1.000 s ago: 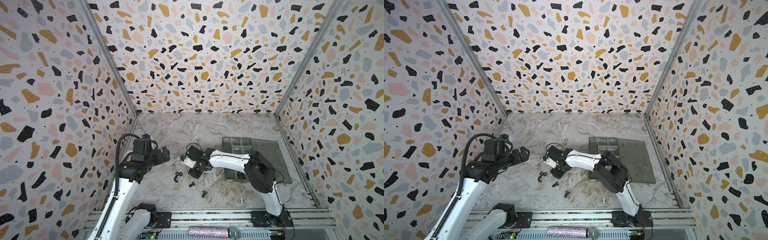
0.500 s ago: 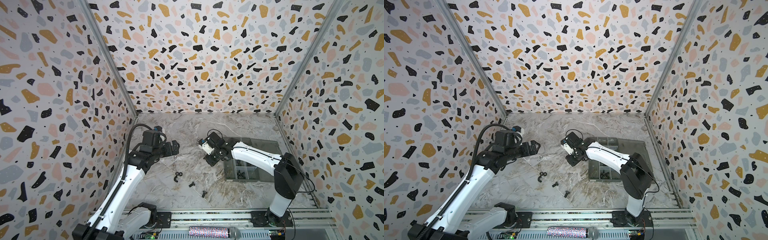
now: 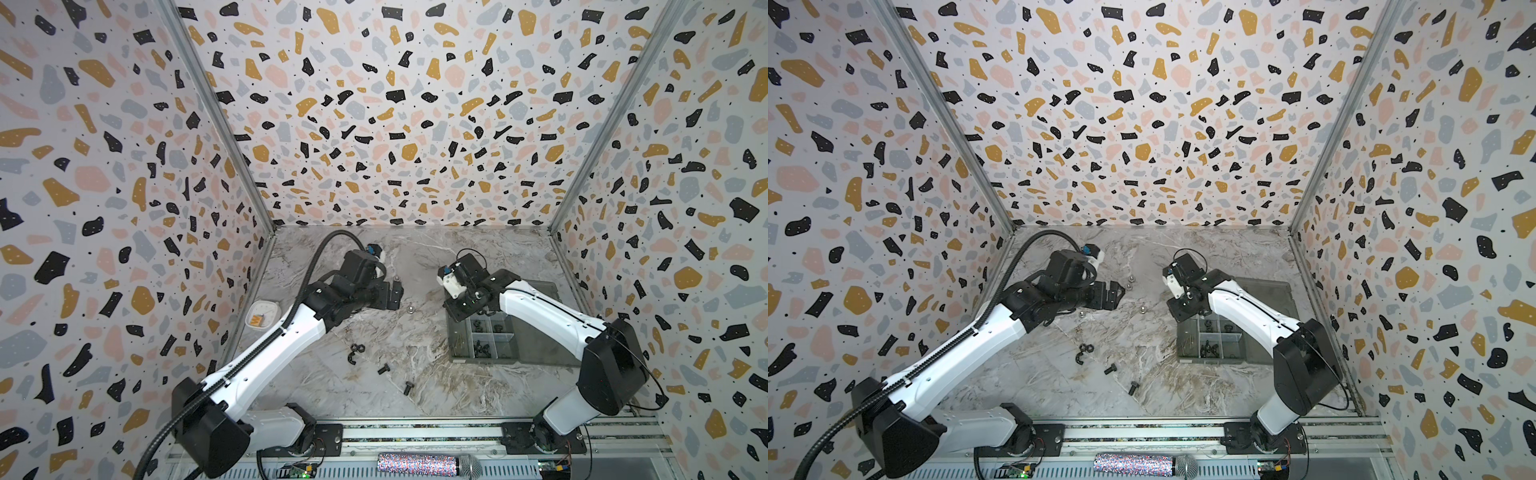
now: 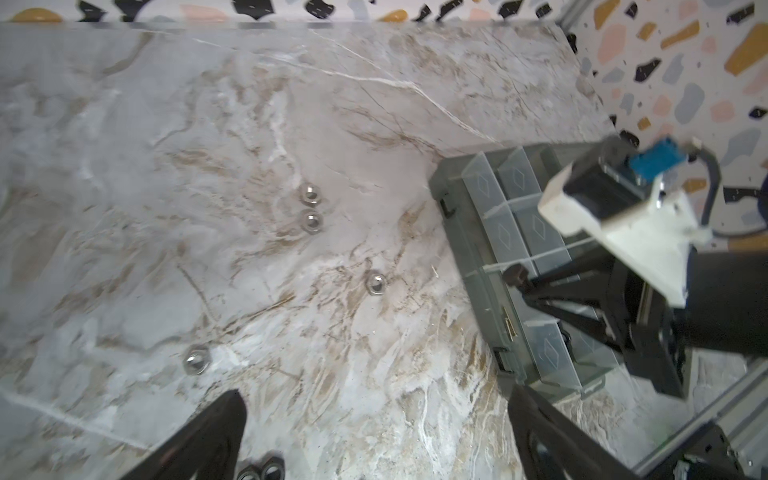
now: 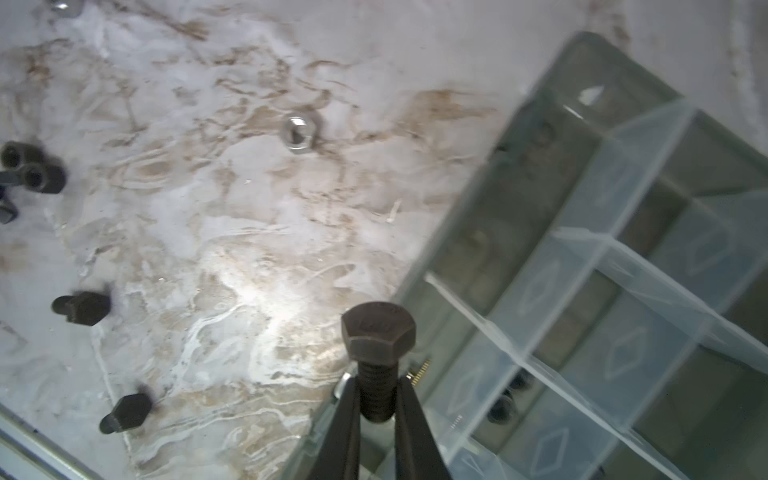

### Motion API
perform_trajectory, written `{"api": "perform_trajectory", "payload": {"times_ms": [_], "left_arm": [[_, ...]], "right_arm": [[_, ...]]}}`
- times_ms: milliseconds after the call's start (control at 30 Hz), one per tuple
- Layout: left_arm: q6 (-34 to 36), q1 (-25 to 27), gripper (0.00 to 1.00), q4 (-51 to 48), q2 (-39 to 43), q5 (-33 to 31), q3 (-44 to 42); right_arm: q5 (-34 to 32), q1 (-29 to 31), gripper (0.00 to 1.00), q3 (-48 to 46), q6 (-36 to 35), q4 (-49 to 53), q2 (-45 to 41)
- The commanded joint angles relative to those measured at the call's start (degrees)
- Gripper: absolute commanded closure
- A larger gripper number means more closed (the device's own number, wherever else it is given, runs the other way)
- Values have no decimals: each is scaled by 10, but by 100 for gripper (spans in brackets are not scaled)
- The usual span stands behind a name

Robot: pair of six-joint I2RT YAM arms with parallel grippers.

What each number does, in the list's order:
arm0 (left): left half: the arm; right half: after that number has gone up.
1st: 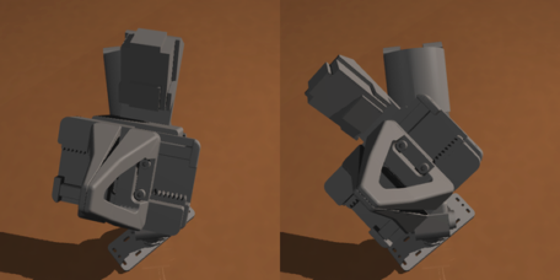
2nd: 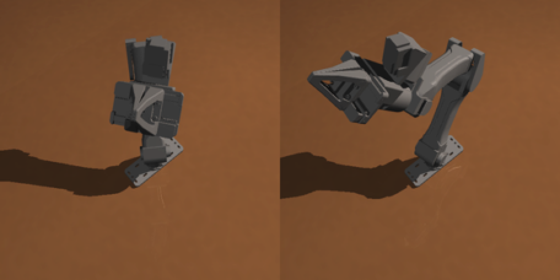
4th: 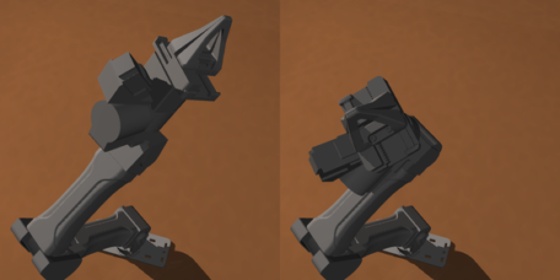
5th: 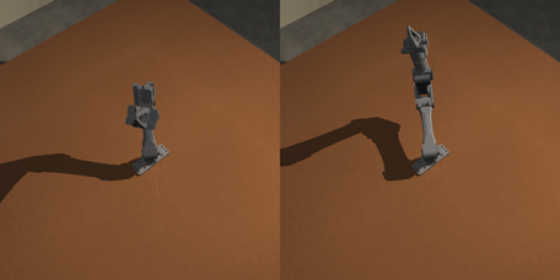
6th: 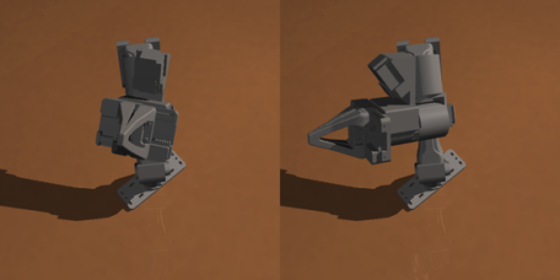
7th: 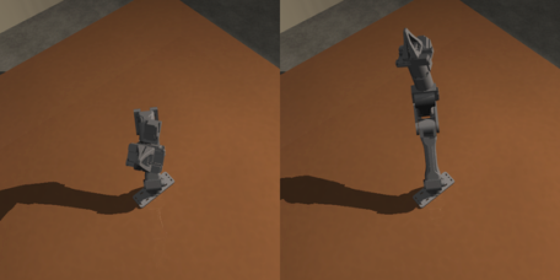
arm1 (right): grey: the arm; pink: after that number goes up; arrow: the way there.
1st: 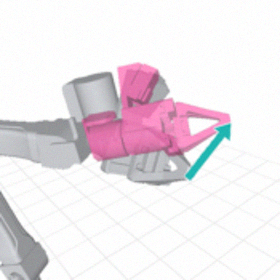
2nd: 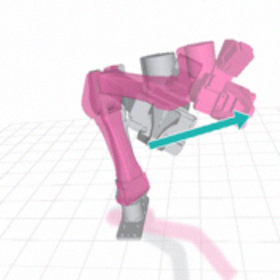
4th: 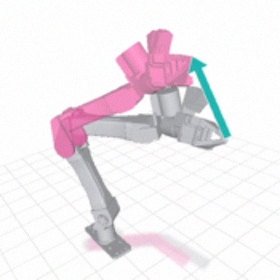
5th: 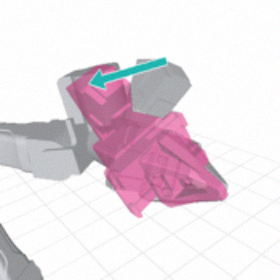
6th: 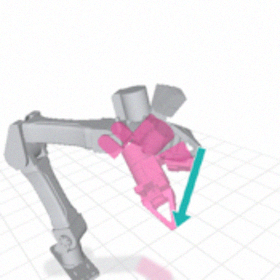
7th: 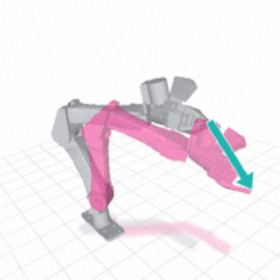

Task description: Sort the screws and nuts into containers

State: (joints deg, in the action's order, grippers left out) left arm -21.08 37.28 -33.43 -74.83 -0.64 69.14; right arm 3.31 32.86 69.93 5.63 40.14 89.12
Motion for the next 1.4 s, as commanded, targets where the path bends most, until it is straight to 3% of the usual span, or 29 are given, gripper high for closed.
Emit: {"api": "perform_trajectory", "payload": {"times_ms": [0,367,667,1200,1267,1367], "left_arm": [[29,30,1,12,-35,-30,32],[72,96,1,5,-163,-4,169],[117,120,1,-40,-208,6,213],[117,120,1,-34,-185,9,177],[115,120,1,-34,-184,8,174],[110,120,1,-31,-182,6,170]], "right_arm": [[-23,-41,92,-12,16,29,-40],[-39,-171,92,-72,63,71,-95],[-23,-178,92,-131,101,68,-105],[-13,-187,91,-143,109,49,-80],[-14,-188,88,-138,105,46,-74],[-28,-189,66,-120,98,56,-60]]}}
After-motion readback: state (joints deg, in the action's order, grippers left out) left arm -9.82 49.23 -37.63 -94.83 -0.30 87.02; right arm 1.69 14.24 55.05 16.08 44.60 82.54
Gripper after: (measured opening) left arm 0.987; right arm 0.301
